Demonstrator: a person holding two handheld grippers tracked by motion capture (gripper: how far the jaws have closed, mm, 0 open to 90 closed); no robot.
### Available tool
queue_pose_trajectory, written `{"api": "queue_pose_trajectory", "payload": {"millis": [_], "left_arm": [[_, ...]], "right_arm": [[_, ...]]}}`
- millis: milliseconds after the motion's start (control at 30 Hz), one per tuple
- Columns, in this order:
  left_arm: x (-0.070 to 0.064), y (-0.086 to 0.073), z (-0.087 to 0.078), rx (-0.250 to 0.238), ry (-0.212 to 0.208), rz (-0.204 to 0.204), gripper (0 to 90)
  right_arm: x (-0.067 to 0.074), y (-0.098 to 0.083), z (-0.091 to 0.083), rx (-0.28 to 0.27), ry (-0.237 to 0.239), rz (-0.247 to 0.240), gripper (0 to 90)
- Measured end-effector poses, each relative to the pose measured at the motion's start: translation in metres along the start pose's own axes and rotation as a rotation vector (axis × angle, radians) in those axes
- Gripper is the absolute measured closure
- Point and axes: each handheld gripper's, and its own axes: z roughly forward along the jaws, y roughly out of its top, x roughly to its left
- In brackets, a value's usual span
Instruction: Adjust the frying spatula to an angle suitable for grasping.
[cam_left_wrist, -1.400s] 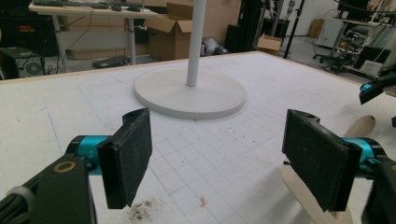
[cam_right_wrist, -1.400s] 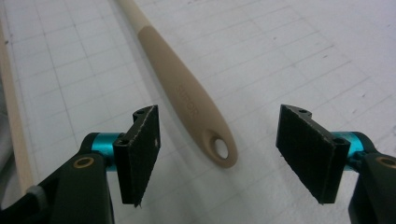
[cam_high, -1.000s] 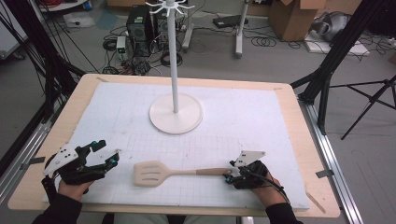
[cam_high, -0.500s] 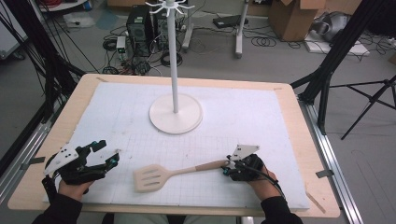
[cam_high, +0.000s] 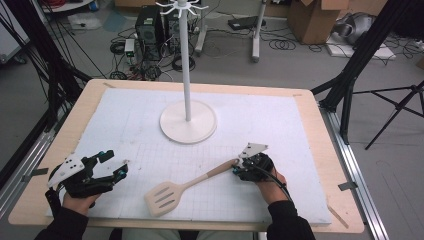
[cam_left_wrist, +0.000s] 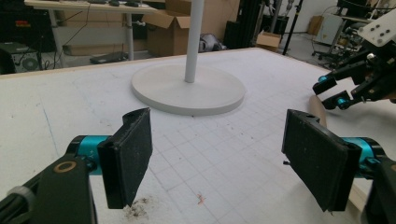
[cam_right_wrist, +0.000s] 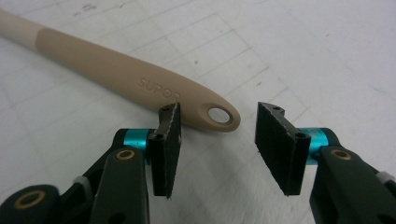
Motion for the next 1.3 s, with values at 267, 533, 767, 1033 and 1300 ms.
{"api": "queue_pose_trajectory", "payload": {"millis": [267, 533, 767, 1033, 1300], "left_arm": [[-0.001, 0.000, 0.001, 0.005, -0.008, 0.003, 24.8], [-0.001, 0.000, -0.001, -0.001, 0.000, -0.002, 24.5], [-0.006, 0.002, -0.001, -0.015, 0.008, -0.017, 17.1], [-0.010, 0.003, 0.000, -0.020, 0.001, -0.003, 17.4], [-0.012, 0.002, 0.003, -0.019, -0.008, -0.001, 17.6]], "right_arm": [[0.000, 0.008, 0.007, -0.012, -0.054, 0.036, 47.0], [0.007, 0.002, -0.041, -0.203, -0.022, 0.139, 27.8], [0.006, -0.032, -0.086, -0.351, -0.106, 0.244, 15.3], [-0.012, -0.062, -0.103, -0.359, -0.200, 0.325, 15.6], [-0.016, -0.067, -0.101, -0.352, -0.245, 0.356, 15.7]]}}
